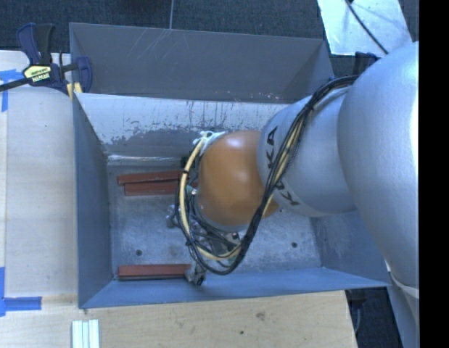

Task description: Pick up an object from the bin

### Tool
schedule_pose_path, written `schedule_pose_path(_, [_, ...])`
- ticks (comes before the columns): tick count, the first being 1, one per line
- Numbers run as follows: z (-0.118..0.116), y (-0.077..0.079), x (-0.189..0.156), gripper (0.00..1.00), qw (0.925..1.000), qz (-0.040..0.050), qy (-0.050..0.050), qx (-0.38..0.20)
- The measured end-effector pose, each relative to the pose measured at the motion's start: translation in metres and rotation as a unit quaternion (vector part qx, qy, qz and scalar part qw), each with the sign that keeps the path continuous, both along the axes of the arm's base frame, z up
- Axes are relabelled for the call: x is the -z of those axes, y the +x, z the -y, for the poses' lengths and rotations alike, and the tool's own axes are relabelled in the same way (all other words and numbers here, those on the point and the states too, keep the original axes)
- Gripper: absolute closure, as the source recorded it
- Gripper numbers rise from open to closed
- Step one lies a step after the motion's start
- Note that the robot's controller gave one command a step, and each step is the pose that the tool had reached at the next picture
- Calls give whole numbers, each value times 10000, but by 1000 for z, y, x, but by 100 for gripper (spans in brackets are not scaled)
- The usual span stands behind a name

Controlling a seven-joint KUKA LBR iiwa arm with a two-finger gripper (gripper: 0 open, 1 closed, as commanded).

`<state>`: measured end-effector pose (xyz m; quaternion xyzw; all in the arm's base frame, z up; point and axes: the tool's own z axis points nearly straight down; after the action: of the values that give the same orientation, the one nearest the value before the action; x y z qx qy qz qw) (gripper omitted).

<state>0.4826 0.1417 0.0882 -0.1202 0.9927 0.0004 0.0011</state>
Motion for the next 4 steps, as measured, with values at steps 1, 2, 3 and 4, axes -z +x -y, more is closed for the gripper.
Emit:
schedule_pose_path(1, [63, 58, -80, 0, 10000, 60, -15, -66])
schedule_pose_path(2, [-17, 102, 12, 0, 10000, -1, 8, 95])
schedule_pose_path(3, [-14, 103, 7, 100, 9999, 26, 12, 126])
schedule_pose_path(4, [0, 114, -104, 100, 9999, 54, 6, -138])
